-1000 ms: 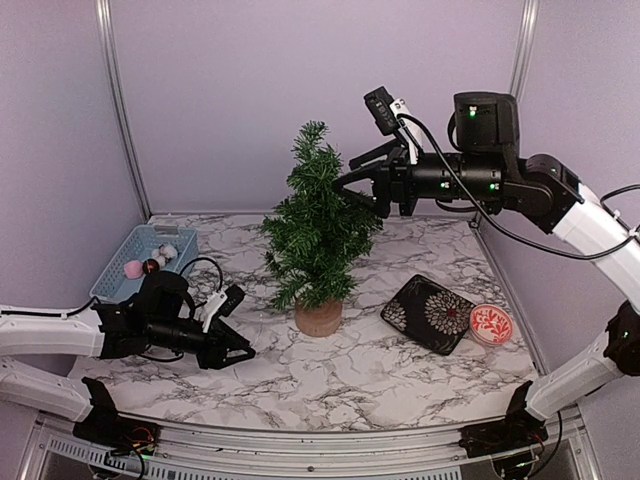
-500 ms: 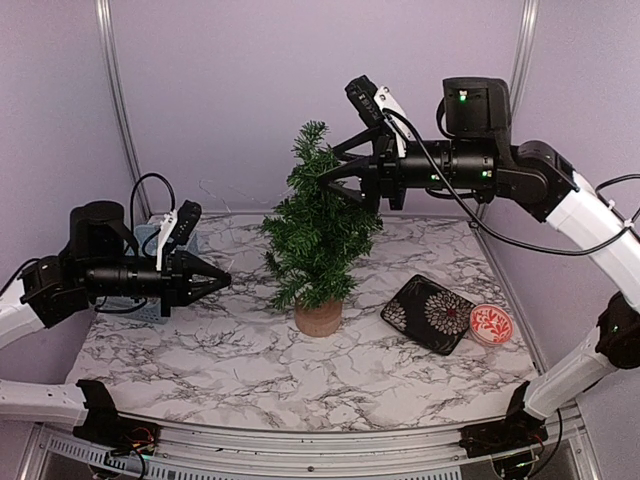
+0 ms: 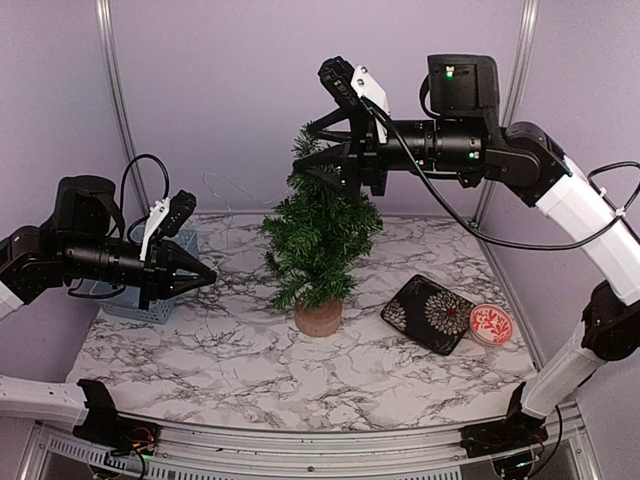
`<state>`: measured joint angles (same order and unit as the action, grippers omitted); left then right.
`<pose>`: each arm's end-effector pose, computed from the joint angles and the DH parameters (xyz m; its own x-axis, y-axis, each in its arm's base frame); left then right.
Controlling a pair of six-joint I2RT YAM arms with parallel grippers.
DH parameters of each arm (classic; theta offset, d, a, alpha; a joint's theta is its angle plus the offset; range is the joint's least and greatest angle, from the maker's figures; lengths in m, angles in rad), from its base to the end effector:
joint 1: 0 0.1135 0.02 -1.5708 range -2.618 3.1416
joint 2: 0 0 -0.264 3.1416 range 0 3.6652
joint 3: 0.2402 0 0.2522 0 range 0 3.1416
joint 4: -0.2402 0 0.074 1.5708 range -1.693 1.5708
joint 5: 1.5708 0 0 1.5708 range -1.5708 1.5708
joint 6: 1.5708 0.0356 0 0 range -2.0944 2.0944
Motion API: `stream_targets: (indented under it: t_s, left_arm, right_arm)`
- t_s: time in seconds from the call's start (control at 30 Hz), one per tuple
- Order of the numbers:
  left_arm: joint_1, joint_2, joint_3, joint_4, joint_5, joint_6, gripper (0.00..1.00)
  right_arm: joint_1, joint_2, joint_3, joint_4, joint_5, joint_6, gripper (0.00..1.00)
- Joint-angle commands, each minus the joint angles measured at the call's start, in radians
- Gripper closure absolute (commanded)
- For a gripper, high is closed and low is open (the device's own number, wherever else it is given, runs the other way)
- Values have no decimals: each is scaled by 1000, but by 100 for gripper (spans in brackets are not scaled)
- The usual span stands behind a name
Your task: Decorate the small christmas tree
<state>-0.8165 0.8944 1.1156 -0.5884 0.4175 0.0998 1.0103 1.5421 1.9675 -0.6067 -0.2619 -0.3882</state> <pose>0.1127 -0.1411 0.3934 -0.1524 0.2952 -0.9432 0.9452 0.3223 -0.0518 0.1609 0.2737 0.5136 0.2722 -0.2541 -0.9281 -0.9188 0.2178 -0.3291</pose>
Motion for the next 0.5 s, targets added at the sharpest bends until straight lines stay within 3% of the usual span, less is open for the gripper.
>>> stream_targets:
  t_s: [0.0,0.47]
  left_arm:
    - [-19,24,15,-57,-6,46,100]
    - [-33,34,33,-68,-10,70,100]
  right_arm:
    - [59,68,62,4,38,-30,36]
    - [115,266,180,62,134,10,44]
